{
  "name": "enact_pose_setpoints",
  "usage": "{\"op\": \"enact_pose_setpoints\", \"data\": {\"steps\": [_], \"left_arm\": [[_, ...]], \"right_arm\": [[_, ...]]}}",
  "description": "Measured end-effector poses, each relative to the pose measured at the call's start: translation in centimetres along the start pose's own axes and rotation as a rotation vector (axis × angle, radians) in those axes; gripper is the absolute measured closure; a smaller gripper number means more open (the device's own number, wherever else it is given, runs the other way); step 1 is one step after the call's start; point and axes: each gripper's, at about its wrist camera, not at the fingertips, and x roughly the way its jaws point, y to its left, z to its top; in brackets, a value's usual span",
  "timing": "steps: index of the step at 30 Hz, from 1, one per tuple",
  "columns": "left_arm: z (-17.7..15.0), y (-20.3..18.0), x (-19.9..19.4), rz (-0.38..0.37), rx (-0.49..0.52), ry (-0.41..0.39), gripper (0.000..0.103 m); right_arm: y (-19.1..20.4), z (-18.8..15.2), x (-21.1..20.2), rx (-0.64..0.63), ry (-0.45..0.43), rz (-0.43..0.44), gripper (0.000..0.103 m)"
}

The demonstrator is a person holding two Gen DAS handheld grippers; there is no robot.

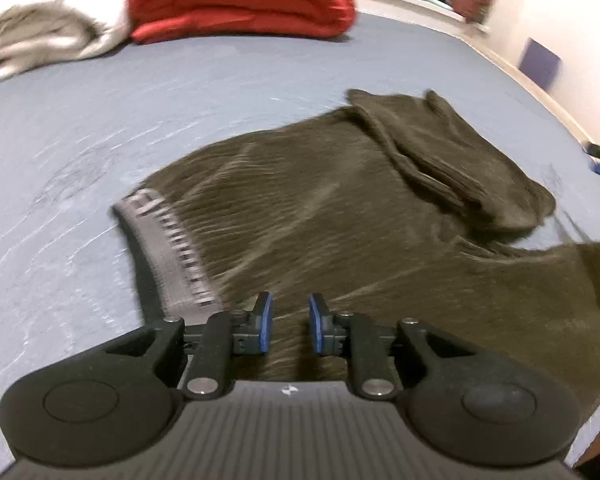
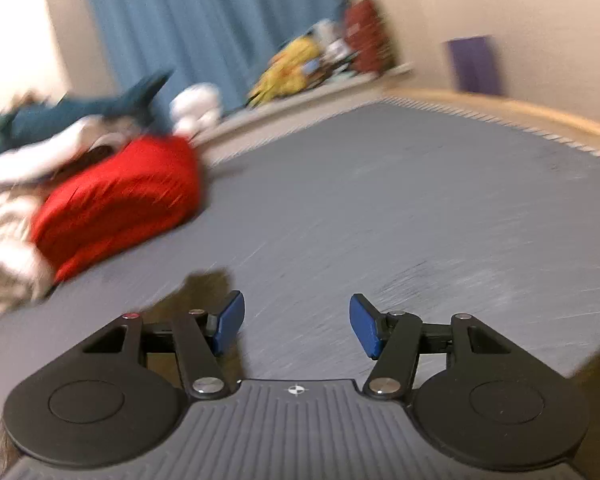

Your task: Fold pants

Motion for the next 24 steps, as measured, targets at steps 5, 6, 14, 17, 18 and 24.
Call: {"op": "enact_pose_setpoints", "data": {"steps": [5,6,14,17,18,24], "left_arm": [[0.2,-2.8,1.1,-0.022,0.073,0.011,0.077],[0.3,-3.2,1.2,-0.025,0.084,0.011,0.076],[0.9,-3.4,2.1,-0.048,0.080,0.010,0.073],[1.1,-3.1,2.4,-0.048,0.073,0.013,0.072],[1.2,-3.0,2.5,-0.051,0.071,0.013,0.072],[1.2,-3.2,2.4,-0.091,0.070,0.003,0.072]], "right_arm": [[3.8,-1.5,4.8,-0.085,0.120,0.054,0.042],[4.3,-1.7,5.5,-0.093,0.135,0.056,0.042],[5.4,-5.0,9.7,-0.156,0.284,0.043,0.046],[4.9,-5.7,10.0,-0.168,0.323,0.097,0.072],[4.8,-5.7,9.7,-0.161,0.324,0.136,0.078],[5.5,-2.9,3.7,-0.240,0.198,0.434,0.092]]}}
